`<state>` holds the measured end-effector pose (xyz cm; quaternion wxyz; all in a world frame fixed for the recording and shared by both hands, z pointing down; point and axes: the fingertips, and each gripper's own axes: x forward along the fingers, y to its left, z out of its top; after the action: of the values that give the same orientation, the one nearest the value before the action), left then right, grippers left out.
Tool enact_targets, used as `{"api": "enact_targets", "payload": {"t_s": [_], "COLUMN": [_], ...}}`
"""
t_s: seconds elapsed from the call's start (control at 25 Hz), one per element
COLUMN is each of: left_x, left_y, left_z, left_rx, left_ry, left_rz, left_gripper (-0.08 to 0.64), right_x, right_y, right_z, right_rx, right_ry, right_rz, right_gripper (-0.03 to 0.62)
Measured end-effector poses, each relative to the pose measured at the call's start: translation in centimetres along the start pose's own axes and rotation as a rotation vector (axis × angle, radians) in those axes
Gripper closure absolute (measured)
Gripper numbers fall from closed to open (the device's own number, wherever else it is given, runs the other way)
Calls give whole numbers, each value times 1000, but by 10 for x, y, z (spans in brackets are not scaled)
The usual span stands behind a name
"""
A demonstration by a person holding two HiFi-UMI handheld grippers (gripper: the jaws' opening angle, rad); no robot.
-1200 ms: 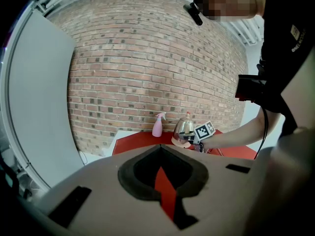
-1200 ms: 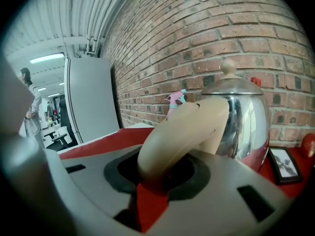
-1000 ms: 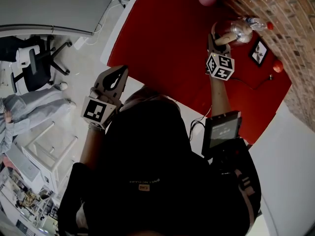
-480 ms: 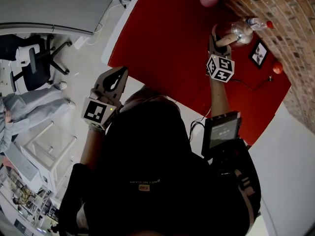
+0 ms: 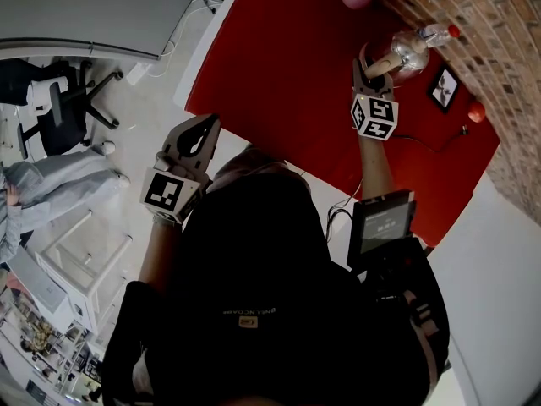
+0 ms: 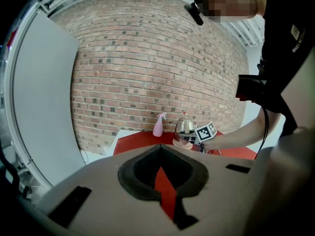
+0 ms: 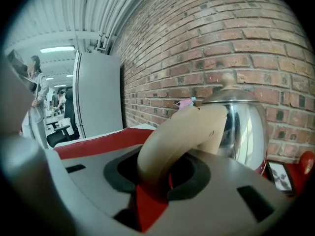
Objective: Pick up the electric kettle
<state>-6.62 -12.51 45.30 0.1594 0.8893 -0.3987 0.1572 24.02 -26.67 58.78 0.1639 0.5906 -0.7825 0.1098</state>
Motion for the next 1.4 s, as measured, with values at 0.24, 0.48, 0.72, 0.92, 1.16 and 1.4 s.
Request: {"api": "enact_targets", "payload": {"t_s": [0.24, 0.48, 0.72, 0.92, 1.16, 1.4], "left_x": [-3, -13, -24, -34, -41, -41], "left_y": [-3, -5, -6, -6, -5, -4], "left_z": [0, 0, -2, -1, 6, 20], "left_rx": [1, -2, 2, -2, 1, 7], "left_ry": [-13, -28, -42, -55, -89, -134], "left_rz": [3, 15, 34, 57, 77, 89], "left_gripper": [554, 554, 554, 554, 554, 554], "right_x": [-5, -12, -17, -21, -29, -38], "right_y": [15, 28, 39, 51, 68, 89], "right_z": [6, 11, 21, 36, 63, 97], "right_rx": [-28, -30, -28, -41, -65, -75], "right_ry": [-10, -16, -32, -51, -70, -106], "right_rz": [45, 68, 95, 128, 186, 268], "right_gripper": [472, 476, 477, 479, 480, 480]}}
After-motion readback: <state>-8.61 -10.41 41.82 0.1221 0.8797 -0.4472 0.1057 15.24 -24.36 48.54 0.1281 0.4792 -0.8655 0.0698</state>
